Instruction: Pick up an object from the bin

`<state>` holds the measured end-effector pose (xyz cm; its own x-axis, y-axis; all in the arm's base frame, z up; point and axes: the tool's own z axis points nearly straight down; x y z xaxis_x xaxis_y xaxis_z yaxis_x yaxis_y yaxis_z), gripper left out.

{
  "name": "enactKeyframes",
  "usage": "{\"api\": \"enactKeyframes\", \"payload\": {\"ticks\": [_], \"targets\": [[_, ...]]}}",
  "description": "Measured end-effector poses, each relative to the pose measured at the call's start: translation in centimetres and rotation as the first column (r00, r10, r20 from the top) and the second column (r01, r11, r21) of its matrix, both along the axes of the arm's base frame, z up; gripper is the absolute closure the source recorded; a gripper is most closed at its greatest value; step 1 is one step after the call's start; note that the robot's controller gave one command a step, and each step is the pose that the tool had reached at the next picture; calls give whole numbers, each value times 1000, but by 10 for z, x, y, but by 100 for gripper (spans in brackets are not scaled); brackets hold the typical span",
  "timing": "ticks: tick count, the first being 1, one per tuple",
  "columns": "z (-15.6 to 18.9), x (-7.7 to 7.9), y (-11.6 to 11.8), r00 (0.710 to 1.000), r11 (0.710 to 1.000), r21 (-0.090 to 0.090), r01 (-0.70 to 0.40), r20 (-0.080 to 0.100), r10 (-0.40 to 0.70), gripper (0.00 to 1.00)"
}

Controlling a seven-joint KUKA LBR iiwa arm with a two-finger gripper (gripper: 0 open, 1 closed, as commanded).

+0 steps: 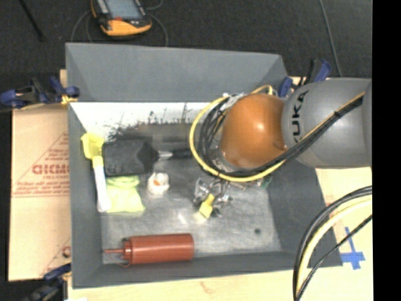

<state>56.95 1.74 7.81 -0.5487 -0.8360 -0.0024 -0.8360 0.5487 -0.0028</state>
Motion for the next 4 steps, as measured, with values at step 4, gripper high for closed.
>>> {"api": "enactKeyframes", "payload": {"ticks": [4], "targets": [[30,-1,0,1000,1000,0,4,-2,-4,100]]}}
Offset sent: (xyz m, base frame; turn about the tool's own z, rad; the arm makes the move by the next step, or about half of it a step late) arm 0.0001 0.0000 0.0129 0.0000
